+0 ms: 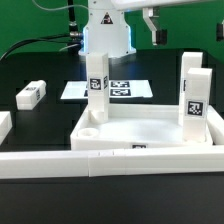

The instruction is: Assemble desk

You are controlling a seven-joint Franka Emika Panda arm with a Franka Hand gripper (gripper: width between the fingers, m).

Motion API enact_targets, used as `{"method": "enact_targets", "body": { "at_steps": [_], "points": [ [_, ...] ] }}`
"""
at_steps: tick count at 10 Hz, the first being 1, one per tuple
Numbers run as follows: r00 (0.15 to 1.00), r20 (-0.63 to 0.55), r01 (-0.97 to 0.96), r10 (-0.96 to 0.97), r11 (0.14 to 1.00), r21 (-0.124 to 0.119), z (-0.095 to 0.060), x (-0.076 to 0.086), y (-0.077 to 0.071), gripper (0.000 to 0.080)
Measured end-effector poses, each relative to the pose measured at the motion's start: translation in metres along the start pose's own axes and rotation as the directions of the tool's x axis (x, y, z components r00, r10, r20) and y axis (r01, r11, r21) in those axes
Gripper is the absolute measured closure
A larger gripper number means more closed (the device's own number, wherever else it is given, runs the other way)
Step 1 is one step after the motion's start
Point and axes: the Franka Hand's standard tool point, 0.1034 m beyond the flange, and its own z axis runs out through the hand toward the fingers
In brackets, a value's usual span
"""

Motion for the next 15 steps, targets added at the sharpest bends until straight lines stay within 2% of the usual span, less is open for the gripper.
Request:
{"method": "enact_targets", "body": {
  "at_steps": [1,2,3,4,5,6,7,9,12,13,14,15],
  "points": [
    [1.000,-0.003,0.014,-0.014,1.000,0.006,-0.001,0.000,0.002,0.0151],
    [0.999,-0.006,0.040,-0.040,0.999,0.033,-0.007,-0.002,0.018,0.0151],
    [0.995,0.006,0.104,-0.104,0.994,0.041,-0.015,-0.007,0.043,0.0151],
    [0.987,0.011,0.158,-0.159,0.986,0.051,-0.024,-0.006,0.070,0.0151],
    [0.972,0.008,0.236,-0.237,0.970,0.049,-0.030,0.000,0.096,0.0151],
    [0.936,0.005,0.351,-0.352,0.935,0.046,-0.033,0.009,0.116,0.0151],
    [0.925,0.002,0.381,-0.381,0.924,0.041,-0.034,0.017,0.129,0.0151],
    [0.900,-0.003,0.436,-0.436,0.899,0.038,-0.033,0.014,0.123,0.0151],
    [0.900,0.032,0.432,-0.434,0.901,0.044,-0.032,0.011,0.126,0.0151],
    [0.882,0.068,0.464,-0.466,0.885,0.052,-0.024,0.011,0.147,0.0151],
    [0.859,0.185,0.472,-0.478,0.878,0.078,-0.018,0.002,0.188,0.0151],
    [0.836,0.253,0.481,-0.487,0.872,0.087,-0.016,0.000,0.222,0.0151]
  ]
}}
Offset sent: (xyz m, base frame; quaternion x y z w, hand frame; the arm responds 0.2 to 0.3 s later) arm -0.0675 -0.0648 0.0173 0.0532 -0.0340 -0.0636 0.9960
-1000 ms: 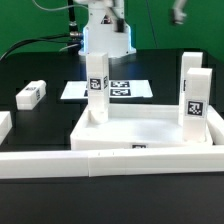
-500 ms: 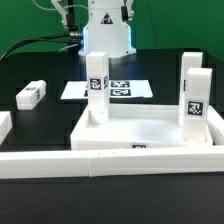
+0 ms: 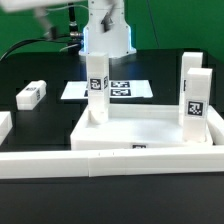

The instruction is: Assemble desk

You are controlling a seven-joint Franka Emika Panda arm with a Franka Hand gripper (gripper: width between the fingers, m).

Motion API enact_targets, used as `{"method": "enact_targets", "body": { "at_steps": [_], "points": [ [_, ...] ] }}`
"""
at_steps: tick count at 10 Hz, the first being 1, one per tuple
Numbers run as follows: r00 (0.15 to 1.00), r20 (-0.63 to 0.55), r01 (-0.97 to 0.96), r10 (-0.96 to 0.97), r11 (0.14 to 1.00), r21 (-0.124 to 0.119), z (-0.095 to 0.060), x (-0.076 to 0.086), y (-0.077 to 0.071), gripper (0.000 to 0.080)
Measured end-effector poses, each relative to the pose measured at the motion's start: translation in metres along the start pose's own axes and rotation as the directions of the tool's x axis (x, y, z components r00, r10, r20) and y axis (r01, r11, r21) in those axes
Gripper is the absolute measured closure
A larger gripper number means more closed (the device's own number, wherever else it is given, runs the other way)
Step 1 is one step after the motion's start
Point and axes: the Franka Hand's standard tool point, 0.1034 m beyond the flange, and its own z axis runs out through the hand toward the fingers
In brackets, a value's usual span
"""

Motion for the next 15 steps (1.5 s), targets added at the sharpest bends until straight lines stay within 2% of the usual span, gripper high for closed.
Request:
{"method": "enact_targets", "body": {
  "at_steps": [1,2,4,6,7,8,10,11,12,13,15],
  "points": [
    [0.997,0.072,-0.019,0.018,1.000,0.003,0.007,-0.014,0.019,0.0151],
    [0.993,0.115,-0.034,0.033,0.999,0.003,0.011,-0.014,0.028,0.0151],
    [0.972,0.234,-0.027,0.022,0.999,0.019,0.011,-0.014,0.020,0.0151],
    [0.928,0.373,-0.027,0.012,0.999,0.036,0.018,-0.019,0.020,0.0151],
    [0.897,0.442,-0.029,0.015,0.999,0.025,0.035,-0.028,0.031,0.0151],
    [0.830,0.557,-0.047,0.032,0.999,0.014,0.051,-0.049,0.049,0.0151],
    [0.749,0.660,-0.067,0.059,0.998,-0.013,0.067,-0.061,0.072,0.0151],
    [0.704,0.708,-0.079,0.062,0.997,-0.009,0.071,-0.067,0.072,0.0151],
    [0.674,0.736,-0.080,0.059,0.997,-0.006,0.073,-0.065,0.070,0.0151],
    [0.692,0.719,-0.071,0.059,0.997,-0.013,0.075,-0.060,0.072,0.0151],
    [0.687,0.723,-0.080,0.066,0.997,-0.016,0.078,-0.064,0.077,0.0151]
  ]
}}
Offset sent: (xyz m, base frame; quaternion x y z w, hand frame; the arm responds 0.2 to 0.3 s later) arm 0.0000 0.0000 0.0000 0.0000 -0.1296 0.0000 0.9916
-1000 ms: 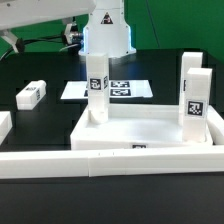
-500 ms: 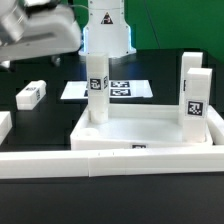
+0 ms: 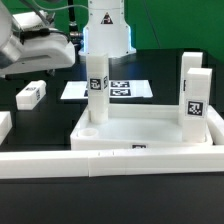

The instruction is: Assemble desk

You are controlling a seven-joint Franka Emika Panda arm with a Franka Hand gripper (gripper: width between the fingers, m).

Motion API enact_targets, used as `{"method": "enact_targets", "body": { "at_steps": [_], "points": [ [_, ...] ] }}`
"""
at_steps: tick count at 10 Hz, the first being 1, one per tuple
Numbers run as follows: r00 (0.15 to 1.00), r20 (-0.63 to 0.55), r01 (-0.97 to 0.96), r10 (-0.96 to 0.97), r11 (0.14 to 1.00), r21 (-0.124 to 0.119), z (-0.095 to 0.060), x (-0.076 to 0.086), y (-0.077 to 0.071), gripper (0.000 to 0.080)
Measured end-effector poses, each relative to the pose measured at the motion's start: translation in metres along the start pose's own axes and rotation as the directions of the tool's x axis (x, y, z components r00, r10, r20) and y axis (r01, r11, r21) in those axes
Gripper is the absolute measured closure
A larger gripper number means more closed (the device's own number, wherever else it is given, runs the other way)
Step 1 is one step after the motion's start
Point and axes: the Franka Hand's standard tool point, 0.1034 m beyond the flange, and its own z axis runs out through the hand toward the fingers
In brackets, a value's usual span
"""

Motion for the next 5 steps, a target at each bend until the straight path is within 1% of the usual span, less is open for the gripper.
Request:
{"method": "enact_targets", "body": {
  "at_steps": [2,3,4,5],
  "points": [
    [0.998,0.052,-0.037,0.035,0.999,0.028,0.032,0.003,0.027,0.0151],
    [0.996,0.072,-0.049,0.047,0.998,0.038,0.043,0.005,0.035,0.0151],
    [0.994,0.085,-0.069,0.066,0.997,0.038,0.054,0.008,0.037,0.0151],
    [0.991,0.102,-0.088,0.084,0.995,0.039,0.064,0.011,0.032,0.0151]
  ]
}}
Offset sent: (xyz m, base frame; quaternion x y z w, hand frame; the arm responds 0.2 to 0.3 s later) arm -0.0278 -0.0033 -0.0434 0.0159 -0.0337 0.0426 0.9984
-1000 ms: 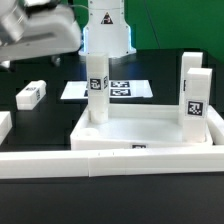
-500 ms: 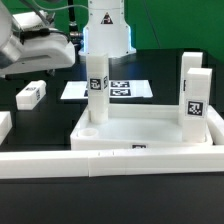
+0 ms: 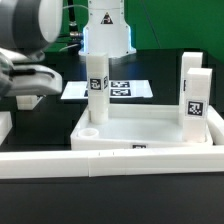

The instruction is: Assemble desk

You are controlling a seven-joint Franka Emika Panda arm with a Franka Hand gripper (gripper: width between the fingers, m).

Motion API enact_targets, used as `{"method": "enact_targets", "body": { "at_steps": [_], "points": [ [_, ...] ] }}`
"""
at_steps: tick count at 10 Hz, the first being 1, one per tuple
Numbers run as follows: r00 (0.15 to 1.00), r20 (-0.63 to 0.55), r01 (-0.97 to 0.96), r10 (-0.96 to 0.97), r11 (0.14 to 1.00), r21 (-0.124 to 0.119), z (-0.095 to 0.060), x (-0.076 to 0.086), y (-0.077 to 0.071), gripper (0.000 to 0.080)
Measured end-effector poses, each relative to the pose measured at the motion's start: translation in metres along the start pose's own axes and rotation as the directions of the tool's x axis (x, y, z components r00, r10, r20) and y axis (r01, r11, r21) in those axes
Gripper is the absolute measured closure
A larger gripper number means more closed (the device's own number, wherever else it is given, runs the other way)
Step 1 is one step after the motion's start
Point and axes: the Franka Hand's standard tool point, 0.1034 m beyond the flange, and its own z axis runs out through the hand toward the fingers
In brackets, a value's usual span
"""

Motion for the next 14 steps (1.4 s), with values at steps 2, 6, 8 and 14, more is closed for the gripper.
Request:
{"method": "enact_targets", "body": {
  "at_steps": [2,6,8,14],
  "points": [
    [1.000,-0.023,0.004,-0.005,1.000,-0.019,0.0099,0.0068,-0.0062,0.0151],
    [1.000,-0.022,0.004,-0.004,1.000,-0.018,0.0101,0.0065,-0.0058,0.0411],
    [1.000,-0.022,0.003,-0.004,1.000,-0.018,0.0101,0.0064,-0.0057,0.0513],
    [1.000,-0.020,0.006,-0.006,1.000,-0.020,0.0060,0.0040,-0.0078,0.0512]
  ]
}}
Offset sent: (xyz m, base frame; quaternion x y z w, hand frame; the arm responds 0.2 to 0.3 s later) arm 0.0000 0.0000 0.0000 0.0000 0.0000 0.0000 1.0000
